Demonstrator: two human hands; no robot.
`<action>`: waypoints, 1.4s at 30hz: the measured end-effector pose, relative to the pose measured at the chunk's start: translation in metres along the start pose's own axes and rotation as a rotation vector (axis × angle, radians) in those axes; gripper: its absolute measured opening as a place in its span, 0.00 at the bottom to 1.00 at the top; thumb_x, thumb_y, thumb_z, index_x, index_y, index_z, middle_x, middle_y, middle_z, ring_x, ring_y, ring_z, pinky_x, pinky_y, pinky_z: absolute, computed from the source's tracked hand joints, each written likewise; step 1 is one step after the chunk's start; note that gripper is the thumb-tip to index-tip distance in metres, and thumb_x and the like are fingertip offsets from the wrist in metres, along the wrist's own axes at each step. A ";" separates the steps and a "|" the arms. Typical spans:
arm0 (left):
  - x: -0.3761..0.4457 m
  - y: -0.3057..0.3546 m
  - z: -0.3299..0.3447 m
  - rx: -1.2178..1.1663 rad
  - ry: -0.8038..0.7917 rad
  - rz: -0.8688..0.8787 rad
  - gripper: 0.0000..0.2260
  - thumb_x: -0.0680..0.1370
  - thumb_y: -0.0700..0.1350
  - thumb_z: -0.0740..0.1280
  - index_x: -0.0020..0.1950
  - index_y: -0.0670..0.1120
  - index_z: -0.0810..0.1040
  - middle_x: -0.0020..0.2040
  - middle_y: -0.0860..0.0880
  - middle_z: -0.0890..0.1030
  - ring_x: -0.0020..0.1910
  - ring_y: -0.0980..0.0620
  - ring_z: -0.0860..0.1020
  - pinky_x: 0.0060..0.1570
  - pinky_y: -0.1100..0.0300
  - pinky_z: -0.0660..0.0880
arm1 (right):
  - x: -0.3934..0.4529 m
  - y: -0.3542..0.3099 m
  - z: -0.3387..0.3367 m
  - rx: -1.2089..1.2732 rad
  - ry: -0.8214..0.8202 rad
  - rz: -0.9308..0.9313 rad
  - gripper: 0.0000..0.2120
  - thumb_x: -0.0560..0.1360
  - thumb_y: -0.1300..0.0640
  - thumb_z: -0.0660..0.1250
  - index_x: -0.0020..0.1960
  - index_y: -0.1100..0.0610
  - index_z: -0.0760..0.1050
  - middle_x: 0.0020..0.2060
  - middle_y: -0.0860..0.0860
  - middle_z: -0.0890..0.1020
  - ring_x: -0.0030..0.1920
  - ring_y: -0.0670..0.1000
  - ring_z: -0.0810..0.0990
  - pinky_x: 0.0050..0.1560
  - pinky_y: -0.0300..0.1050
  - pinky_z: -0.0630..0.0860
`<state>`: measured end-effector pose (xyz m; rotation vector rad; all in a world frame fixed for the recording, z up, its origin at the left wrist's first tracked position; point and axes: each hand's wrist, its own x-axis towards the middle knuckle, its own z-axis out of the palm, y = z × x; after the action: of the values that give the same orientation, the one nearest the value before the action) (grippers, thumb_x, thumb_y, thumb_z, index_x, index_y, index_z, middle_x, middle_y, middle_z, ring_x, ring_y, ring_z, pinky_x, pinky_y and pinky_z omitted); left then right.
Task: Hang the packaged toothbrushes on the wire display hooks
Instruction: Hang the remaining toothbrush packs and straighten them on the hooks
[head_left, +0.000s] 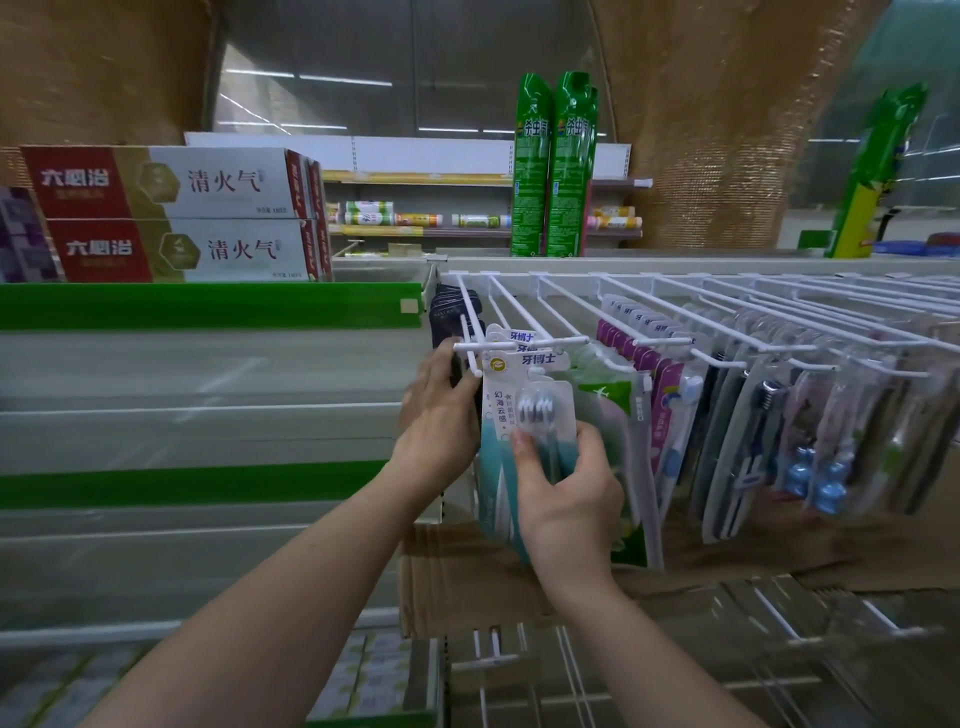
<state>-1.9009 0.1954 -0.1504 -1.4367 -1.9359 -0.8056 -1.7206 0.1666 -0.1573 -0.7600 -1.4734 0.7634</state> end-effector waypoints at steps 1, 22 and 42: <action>0.005 -0.002 0.003 0.020 -0.037 -0.037 0.28 0.77 0.52 0.70 0.76 0.53 0.67 0.76 0.45 0.63 0.73 0.41 0.64 0.66 0.43 0.72 | 0.000 0.000 0.000 -0.001 -0.005 0.001 0.10 0.75 0.47 0.74 0.45 0.44 0.72 0.37 0.41 0.79 0.40 0.36 0.77 0.37 0.23 0.68; -0.014 0.026 -0.053 -0.925 0.100 -0.667 0.10 0.83 0.46 0.63 0.52 0.49 0.84 0.49 0.50 0.84 0.53 0.48 0.80 0.52 0.56 0.73 | -0.018 0.000 0.000 -0.018 -0.119 0.014 0.22 0.74 0.34 0.67 0.63 0.43 0.72 0.50 0.42 0.82 0.52 0.44 0.81 0.53 0.52 0.81; -0.061 0.043 -0.084 -0.564 -0.135 -0.432 0.22 0.82 0.46 0.66 0.76 0.48 0.71 0.70 0.47 0.77 0.69 0.49 0.74 0.61 0.61 0.67 | -0.035 -0.001 -0.006 -0.738 0.042 -0.671 0.26 0.75 0.57 0.70 0.72 0.59 0.74 0.70 0.62 0.70 0.68 0.62 0.68 0.66 0.61 0.72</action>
<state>-1.8358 0.1044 -0.1377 -1.4091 -2.2738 -1.5891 -1.7130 0.1374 -0.1758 -0.7292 -1.8337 -0.3304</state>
